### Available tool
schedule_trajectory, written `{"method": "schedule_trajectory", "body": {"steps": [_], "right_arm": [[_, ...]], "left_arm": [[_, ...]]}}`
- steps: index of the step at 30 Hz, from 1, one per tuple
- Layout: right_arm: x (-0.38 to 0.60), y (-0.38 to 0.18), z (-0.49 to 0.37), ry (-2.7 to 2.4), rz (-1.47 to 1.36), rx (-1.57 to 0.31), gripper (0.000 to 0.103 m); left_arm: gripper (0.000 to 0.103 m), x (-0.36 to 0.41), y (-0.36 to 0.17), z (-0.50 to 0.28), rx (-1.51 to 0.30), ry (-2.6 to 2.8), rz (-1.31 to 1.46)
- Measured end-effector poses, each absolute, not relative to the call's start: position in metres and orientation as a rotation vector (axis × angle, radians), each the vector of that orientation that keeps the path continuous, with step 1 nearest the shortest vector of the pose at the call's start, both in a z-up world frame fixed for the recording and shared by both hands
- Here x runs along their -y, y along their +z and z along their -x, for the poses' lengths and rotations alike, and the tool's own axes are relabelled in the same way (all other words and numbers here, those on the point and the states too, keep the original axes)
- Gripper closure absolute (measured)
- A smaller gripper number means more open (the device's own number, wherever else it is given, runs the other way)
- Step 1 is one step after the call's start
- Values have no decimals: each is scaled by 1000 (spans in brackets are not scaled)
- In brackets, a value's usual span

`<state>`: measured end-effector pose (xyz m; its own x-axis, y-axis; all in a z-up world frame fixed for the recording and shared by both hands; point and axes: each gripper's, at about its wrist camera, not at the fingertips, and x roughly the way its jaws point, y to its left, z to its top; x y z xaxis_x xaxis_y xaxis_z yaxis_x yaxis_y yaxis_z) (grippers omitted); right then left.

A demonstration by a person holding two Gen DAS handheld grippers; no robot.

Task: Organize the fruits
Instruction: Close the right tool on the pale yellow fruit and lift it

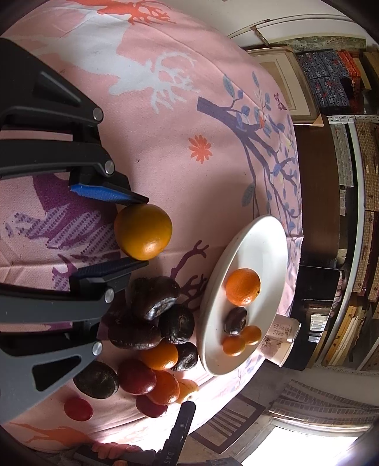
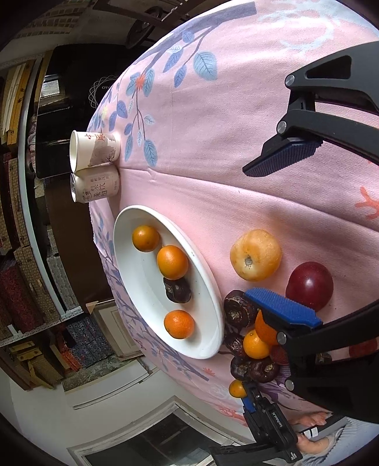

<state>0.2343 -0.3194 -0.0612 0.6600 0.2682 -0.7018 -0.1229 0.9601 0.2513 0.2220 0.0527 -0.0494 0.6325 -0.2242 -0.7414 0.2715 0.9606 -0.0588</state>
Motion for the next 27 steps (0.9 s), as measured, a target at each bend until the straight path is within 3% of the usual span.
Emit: {"method": "schedule_trajectory", "body": {"steps": [5,9,18,27], "right_arm": [[305,-71,-244,255,-145,-868,45],[304,-73,-244,293,-171,-869,60],[316,-59,-234,299,-239,-796,61],[321,-20,-248,313,-277,-704,61]], "left_arm": [[67,-52,-50,-223,-844,-289,-56],[67,-50,-54,-225,-866,-310,-51],[67,-53,-52,-222,-851,-315,-32],[67,-21,2,-249,-756,-323,-58]]}}
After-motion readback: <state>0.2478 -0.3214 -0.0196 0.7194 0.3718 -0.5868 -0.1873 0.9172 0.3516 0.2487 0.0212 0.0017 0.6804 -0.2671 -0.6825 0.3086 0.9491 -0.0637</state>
